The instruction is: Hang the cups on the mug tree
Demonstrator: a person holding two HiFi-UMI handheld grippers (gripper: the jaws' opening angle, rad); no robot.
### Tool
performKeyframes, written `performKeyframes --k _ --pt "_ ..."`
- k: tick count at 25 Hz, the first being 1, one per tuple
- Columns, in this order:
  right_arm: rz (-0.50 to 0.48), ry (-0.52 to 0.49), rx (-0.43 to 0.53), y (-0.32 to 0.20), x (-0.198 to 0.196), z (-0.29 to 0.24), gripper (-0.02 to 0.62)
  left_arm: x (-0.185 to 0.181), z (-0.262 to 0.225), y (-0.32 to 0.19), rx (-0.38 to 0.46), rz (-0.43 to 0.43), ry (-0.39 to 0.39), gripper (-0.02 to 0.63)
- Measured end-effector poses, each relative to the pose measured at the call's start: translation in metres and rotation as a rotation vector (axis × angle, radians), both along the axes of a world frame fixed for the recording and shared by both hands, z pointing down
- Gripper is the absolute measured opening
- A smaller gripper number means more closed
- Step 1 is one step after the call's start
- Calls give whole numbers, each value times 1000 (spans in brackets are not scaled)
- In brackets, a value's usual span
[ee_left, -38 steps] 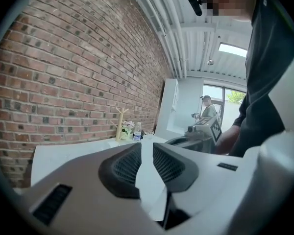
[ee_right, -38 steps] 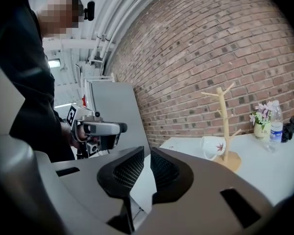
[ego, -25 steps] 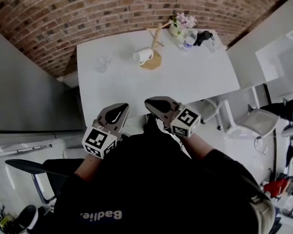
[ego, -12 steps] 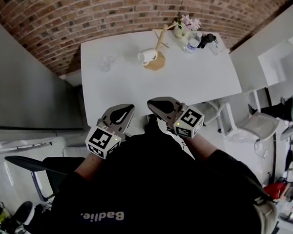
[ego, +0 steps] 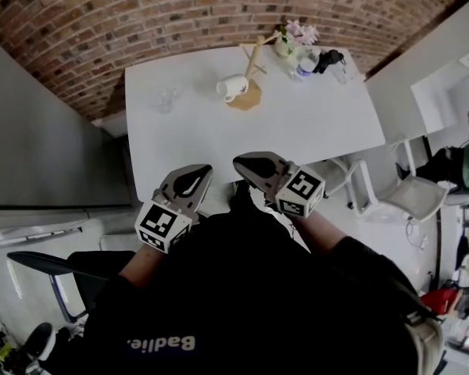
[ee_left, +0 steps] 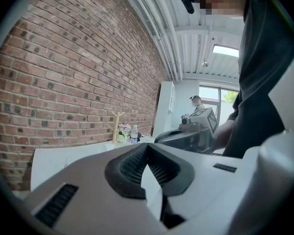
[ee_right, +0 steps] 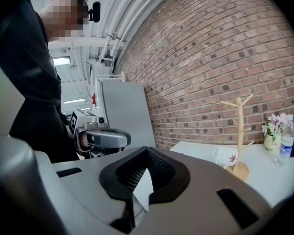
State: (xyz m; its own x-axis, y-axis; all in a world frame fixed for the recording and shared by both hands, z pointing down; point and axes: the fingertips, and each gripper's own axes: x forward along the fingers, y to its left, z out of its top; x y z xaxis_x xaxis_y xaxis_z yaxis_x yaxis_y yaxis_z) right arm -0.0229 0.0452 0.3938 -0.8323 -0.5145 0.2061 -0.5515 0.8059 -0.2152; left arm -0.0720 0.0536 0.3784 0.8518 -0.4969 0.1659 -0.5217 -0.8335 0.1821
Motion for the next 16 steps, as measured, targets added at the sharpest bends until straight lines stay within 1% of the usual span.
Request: performKeyframes --k 5,16 --pt "12 0 -20 -3 3 4 29 1 3 -3 -6 -3 2 3" --pt "13 6 -31 -14 4 8 29 1 10 -14 -32 -15 8 2"
